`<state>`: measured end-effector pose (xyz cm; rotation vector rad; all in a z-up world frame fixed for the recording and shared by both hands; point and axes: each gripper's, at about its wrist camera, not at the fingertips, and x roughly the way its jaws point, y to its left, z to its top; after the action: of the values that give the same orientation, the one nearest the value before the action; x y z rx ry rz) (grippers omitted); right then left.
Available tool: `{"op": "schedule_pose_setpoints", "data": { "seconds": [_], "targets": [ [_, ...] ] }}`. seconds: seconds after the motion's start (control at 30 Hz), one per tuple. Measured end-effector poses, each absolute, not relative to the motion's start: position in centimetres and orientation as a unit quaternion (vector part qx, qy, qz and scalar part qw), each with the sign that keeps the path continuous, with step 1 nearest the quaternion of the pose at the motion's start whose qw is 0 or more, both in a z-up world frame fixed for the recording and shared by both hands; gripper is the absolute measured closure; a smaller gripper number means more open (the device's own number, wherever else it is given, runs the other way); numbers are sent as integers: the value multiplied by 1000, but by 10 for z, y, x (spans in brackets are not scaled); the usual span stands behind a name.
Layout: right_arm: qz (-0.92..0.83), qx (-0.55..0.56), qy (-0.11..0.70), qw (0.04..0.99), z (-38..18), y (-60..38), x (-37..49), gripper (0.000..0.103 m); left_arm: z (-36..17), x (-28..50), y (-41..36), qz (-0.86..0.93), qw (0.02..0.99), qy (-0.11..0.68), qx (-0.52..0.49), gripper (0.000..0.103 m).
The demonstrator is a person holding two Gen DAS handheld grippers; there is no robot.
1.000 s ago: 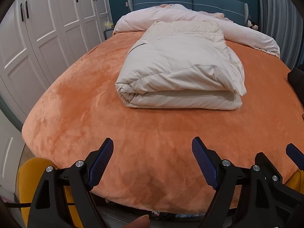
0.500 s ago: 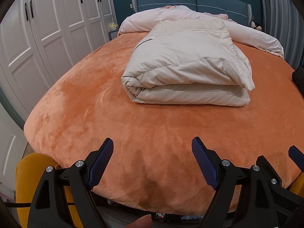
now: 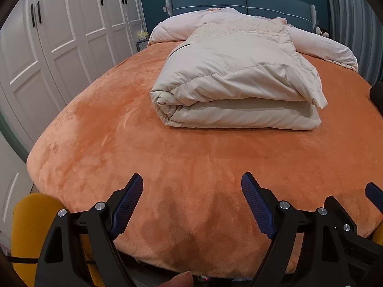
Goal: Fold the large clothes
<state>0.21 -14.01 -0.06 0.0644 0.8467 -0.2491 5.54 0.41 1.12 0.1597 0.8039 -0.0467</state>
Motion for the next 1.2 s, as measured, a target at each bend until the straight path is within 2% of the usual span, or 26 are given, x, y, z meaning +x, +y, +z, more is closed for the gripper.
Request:
{"op": "schedule_pose_setpoints", "data": {
  "seconds": [0.5, 0.63, 1.2],
  "targets": [
    [-126, 40, 416, 900, -33, -147, 44, 25, -22, 104, 12, -37, 906, 417, 61, 21],
    [-132, 49, 404, 904, -38, -150, 42, 20, -26, 104, 13, -37, 909, 411, 56, 20],
    [-126, 52, 397, 908, -45, -160, 41, 16, -37, 105, 8, -23, 913, 403, 65, 11]
  ]
}}
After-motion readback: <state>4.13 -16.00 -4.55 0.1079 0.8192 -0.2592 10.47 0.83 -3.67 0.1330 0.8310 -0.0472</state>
